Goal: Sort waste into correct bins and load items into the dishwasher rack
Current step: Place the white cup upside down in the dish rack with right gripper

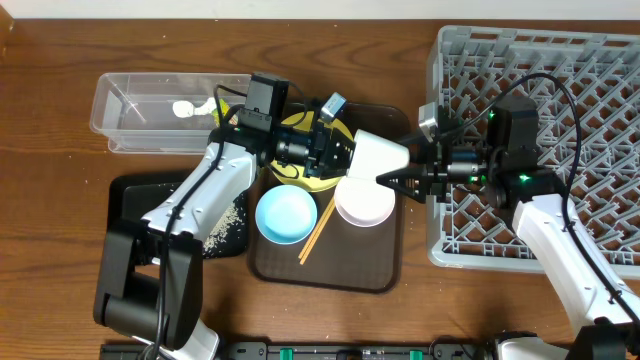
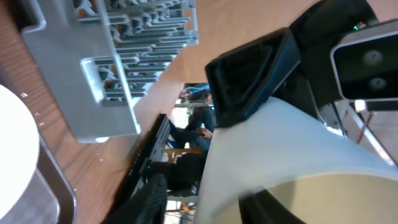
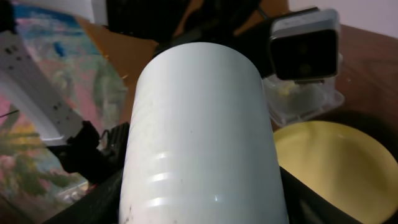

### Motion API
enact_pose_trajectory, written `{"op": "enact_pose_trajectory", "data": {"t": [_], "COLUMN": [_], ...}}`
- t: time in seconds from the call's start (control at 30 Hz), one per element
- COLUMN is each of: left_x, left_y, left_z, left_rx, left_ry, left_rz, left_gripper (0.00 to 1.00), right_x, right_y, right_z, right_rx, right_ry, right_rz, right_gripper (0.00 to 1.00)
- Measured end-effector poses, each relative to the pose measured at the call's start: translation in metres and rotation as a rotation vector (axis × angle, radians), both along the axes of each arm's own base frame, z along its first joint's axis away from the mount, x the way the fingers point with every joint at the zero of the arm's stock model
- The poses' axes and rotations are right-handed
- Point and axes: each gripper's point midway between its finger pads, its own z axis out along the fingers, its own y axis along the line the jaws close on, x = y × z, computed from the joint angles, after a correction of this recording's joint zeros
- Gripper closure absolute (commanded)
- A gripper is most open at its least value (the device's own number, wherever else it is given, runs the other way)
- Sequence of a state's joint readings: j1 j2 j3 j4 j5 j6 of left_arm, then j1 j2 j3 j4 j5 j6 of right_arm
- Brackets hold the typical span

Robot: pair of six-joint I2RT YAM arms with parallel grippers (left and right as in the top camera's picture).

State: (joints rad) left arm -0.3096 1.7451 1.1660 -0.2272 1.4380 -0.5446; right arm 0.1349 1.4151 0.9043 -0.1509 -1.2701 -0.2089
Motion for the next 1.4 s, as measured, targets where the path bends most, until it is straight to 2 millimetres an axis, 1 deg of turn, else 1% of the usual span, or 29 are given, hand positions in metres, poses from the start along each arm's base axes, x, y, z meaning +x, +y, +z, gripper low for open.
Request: {"op": "enact_pose_trajectory", "data": {"t": [0.1,0.17,0.27,0.4,0.47,0.5,0.57,0.6,0.7,0.73,0.77,0.83,0.93,0.97,1.07,1.2,1.27,1.33,1.4], "left_x": [0.004,0.009,0.016,0.023,0.027,0.027,0.029,0.029,0.028,0.028,0.027,0.027,0.028,0.029,0.03,0.03,0.03,0.029,0.027], "left_y": [0.001,0.004,0.014,0.036,0.052,0.058,0.074,0.082,0.102,0.107,0.113,0.123,0.137,0.141,0.148,0.153,0.154,0.155,0.156], "left_z": [-0.011,-0.023,-0.041,-0.065,-0.071,-0.073,-0.07,-0.067,-0.055,-0.051,-0.047,-0.042,-0.041,-0.042,-0.045,-0.047,-0.048,-0.049,-0.05], "left_rx": [0.056,0.124,0.218,0.353,0.415,0.441,0.496,0.527,0.617,0.642,0.674,0.728,0.803,0.825,0.868,0.897,0.904,0.913,0.92], "left_ry": [0.012,0.027,0.037,0.05,0.045,0.04,0.01,-0.012,-0.086,-0.112,-0.139,-0.175,-0.205,-0.214,-0.221,-0.228,-0.227,-0.223,-0.214], "left_rz": [0.038,0.081,0.143,0.219,0.257,0.272,0.312,0.335,0.4,0.418,0.44,0.476,0.522,0.533,0.547,0.554,0.556,0.555,0.551], "left_gripper": [0.52,0.5,0.47,0.43,0.43,0.42,0.42,0.42,0.42,0.42,0.42,0.42,0.42,0.42,0.42,0.42,0.42,0.41,0.42], "right_x": [0.009,0.014,0.021,0.031,0.033,0.033,0.035,0.037,0.041,0.039,0.038,0.033,0.016,0.012,-0.005,-0.023,-0.029,-0.032,-0.033], "right_y": [-0.003,-0.006,-0.014,-0.041,-0.058,-0.068,-0.089,-0.102,-0.139,-0.156,-0.167,-0.194,-0.234,-0.244,-0.275,-0.303,-0.312,-0.319,-0.323], "right_z": [-0.01,-0.018,-0.032,-0.055,-0.059,-0.057,-0.047,-0.036,-0.01,-0.002,0.001,0.001,-0.015,-0.02,-0.041,-0.062,-0.072,-0.08,-0.088], "right_rx": [-0.047,-0.078,-0.135,-0.252,-0.31,-0.339,-0.388,-0.411,-0.479,-0.508,-0.532,-0.595,-0.688,-0.711,-0.774,-0.838,-0.861,-0.879,-0.894], "right_ry": [0.055,0.095,0.154,0.253,0.297,0.313,0.321,0.313,0.299,0.314,0.32,0.374,0.506,0.541,0.682,0.831,0.89,0.932,0.966], "right_rz": [-0.071,-0.117,-0.195,-0.357,-0.438,-0.483,-0.571,-0.629,-0.789,-0.856,-0.9,-1.008,-1.149,-1.179,-1.265,-1.326,-1.341,-1.346,-1.344], "right_gripper": [0.58,0.6,0.65,0.66,0.68,0.7,0.77,0.79,0.83,0.84,0.85,0.86,0.86,0.84,0.83,0.81,0.8,0.76,0.69]}}
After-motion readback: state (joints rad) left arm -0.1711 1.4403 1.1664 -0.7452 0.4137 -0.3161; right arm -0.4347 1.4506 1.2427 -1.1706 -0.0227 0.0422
